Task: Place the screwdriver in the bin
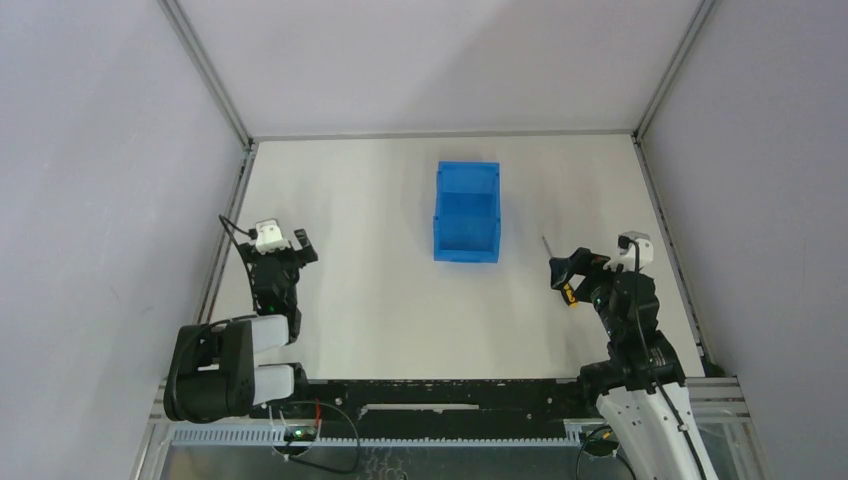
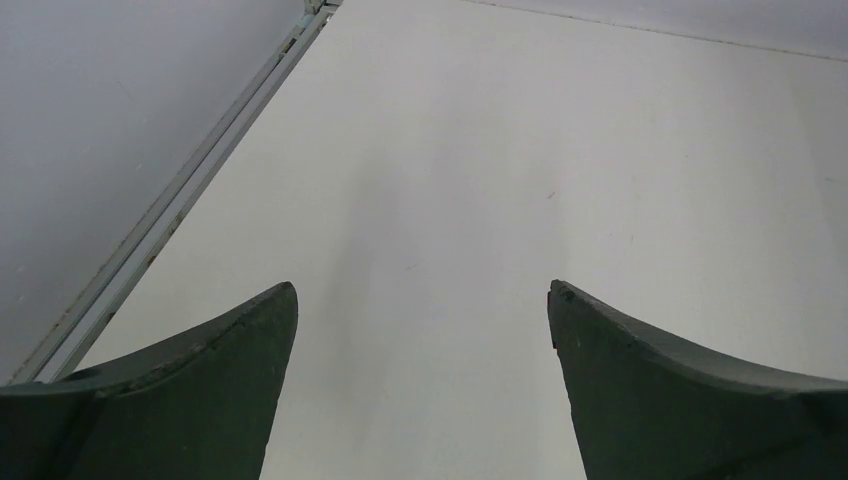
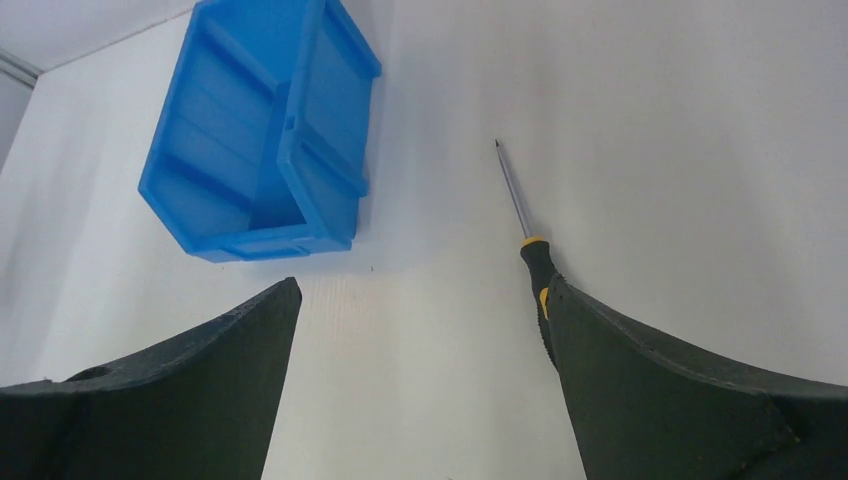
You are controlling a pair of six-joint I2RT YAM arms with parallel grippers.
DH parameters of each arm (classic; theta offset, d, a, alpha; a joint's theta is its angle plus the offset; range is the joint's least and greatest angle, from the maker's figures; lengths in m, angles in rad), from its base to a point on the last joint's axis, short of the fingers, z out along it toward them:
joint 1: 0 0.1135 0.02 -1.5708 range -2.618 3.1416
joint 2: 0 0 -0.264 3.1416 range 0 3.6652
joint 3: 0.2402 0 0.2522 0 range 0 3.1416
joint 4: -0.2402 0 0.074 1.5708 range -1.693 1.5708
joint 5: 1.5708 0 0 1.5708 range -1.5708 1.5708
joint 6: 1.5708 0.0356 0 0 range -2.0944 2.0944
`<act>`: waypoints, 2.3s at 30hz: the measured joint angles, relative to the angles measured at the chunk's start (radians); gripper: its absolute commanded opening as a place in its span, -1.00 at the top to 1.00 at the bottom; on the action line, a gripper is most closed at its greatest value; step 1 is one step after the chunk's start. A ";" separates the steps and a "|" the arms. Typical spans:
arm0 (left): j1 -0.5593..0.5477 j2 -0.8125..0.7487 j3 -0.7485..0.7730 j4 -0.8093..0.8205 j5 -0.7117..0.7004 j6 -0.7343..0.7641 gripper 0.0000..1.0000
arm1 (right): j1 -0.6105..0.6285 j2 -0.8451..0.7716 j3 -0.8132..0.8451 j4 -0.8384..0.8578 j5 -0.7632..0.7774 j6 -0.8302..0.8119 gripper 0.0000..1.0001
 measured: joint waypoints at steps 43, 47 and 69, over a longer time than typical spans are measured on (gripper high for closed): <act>0.000 0.000 0.000 0.000 0.000 0.000 -1.00 | -0.094 1.485 0.664 -0.441 -0.032 -0.346 0.47; 0.000 0.000 0.000 0.000 0.000 0.000 -1.00 | -0.083 1.492 0.666 -0.446 -0.036 -0.349 1.00; 0.000 0.000 0.000 0.000 0.000 0.000 -1.00 | -0.111 1.315 1.117 -0.749 0.010 -0.203 1.00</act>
